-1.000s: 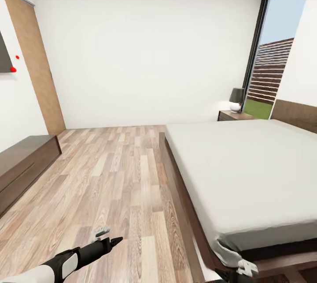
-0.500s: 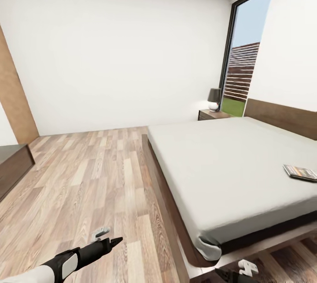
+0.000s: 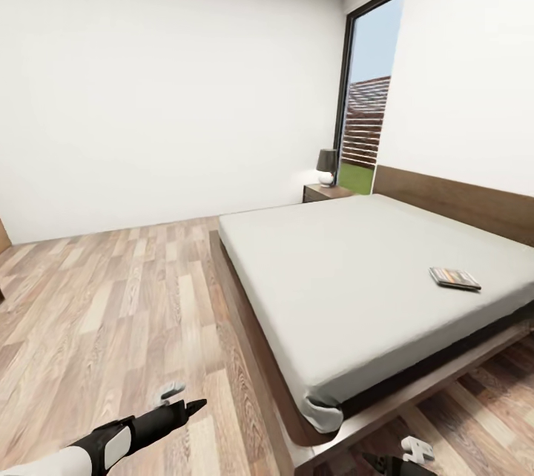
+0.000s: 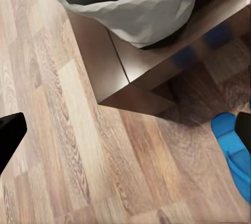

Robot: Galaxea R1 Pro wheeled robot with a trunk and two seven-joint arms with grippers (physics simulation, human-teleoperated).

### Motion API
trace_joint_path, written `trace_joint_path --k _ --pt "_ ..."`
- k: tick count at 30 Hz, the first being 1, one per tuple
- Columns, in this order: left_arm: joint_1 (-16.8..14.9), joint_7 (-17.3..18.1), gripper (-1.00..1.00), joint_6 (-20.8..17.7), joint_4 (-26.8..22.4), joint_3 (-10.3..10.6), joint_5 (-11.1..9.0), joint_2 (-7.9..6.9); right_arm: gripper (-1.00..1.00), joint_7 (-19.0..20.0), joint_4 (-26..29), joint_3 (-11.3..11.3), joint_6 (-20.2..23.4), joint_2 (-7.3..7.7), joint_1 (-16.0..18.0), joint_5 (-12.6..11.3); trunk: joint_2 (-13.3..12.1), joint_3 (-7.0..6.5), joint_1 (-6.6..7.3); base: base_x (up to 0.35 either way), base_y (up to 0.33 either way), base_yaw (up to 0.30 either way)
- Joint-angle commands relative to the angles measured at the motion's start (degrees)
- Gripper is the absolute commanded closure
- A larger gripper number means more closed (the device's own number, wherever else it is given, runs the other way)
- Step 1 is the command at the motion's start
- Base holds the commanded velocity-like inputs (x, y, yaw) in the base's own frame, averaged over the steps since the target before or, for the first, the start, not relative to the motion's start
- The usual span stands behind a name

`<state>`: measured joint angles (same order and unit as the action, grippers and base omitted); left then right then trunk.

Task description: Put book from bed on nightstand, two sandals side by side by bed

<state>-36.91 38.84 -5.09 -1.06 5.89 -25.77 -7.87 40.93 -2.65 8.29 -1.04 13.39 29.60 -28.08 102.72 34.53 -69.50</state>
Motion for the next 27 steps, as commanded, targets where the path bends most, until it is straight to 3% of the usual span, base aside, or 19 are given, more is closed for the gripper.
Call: trace_joint_path --k 1,15,27 --pt "0.0 0.18 -1.0 -0.54 -0.08 0.44 -0.6 -0.04 -1.0 0.29 -0.2 0.5 -0.11 -0.01 0.11 -0.57 -0.38 -0.12 0.23 0.0 0.0 -0.283" --pt "0.0 0.18 -1.0 -0.54 -0.07 0.44 -0.6 -0.04 -1.0 0.29 -0.17 0.5 -0.11 -0.02 0.09 -0.57 -6.0 -2.64 3.31 0.0 0.0 -0.276" --pt "0.0 0.2 -1.0 -0.54 -0.07 0.4 -0.6 -0.04 -1.0 0.29 -0.17 0.5 -0.11 -0.03 0.11 -0.57 -10.81 -4.79 5.94 0.0 0.0 -0.034"
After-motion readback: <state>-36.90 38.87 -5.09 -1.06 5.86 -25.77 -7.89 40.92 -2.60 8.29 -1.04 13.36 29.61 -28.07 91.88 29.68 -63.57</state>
